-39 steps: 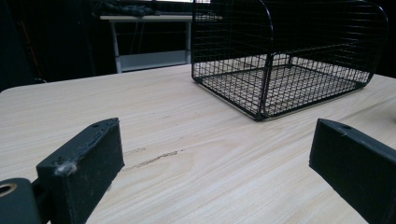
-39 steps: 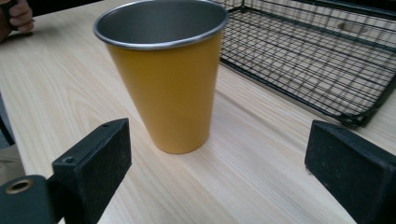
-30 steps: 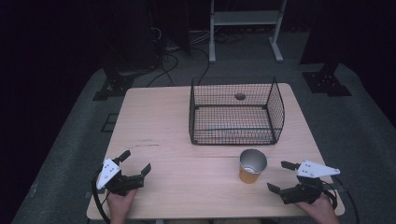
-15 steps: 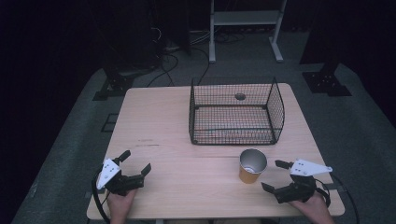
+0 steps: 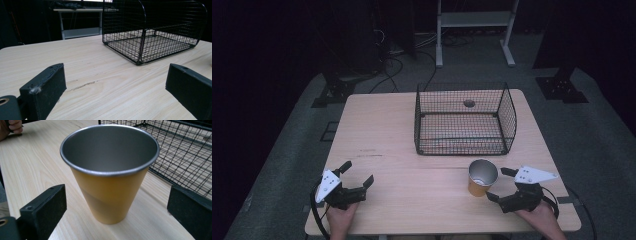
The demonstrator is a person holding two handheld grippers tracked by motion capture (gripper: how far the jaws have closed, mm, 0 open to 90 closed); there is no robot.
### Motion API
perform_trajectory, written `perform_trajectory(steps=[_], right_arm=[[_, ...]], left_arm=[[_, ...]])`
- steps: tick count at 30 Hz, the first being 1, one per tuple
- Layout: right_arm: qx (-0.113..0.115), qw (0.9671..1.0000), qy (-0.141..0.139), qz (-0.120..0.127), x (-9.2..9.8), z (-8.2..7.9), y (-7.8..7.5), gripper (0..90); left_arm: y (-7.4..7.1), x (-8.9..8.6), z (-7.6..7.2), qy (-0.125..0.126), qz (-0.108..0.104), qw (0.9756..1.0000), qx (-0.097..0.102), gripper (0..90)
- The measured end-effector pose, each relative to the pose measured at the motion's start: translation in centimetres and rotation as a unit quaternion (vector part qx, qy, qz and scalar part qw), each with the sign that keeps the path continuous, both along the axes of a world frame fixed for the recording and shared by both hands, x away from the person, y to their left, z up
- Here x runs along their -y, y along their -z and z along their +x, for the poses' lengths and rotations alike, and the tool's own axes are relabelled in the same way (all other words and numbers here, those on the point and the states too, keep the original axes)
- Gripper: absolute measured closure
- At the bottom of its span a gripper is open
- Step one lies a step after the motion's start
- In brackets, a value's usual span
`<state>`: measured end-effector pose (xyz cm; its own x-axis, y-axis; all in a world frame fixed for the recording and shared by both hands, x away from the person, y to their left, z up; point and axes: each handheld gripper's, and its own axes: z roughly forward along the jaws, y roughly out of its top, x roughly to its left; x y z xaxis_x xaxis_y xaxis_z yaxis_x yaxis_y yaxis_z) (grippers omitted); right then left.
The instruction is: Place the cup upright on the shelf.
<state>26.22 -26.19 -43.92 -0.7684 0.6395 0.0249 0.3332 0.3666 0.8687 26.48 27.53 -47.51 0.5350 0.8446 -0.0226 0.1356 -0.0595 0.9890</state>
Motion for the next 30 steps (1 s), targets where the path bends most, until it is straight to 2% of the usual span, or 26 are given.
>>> perform_trajectory(steps=[16, 28, 30], right_arm=[[0.009, 0.9998, -0.010, -0.013, -1.9, 1.1, -0.4, 2.0], [0.009, 0.9998, -0.019, 0.001, -3.3, 2.1, -0.2, 2.1], [0.011, 0.9998, -0.019, -0.001, -3.6, 2.1, -0.2, 4.6]], left_arm=[[0.0, 0.0, 0.0, 0.000, 0.000, 1.0000, 0.000, 2.3], [0.0, 0.0, 0.0, 0.001, -0.002, 1.0000, 0.001, 2.3], [0.0, -0.1, 0.0, 0.001, -0.003, 1.0000, 0.001, 2.3]])
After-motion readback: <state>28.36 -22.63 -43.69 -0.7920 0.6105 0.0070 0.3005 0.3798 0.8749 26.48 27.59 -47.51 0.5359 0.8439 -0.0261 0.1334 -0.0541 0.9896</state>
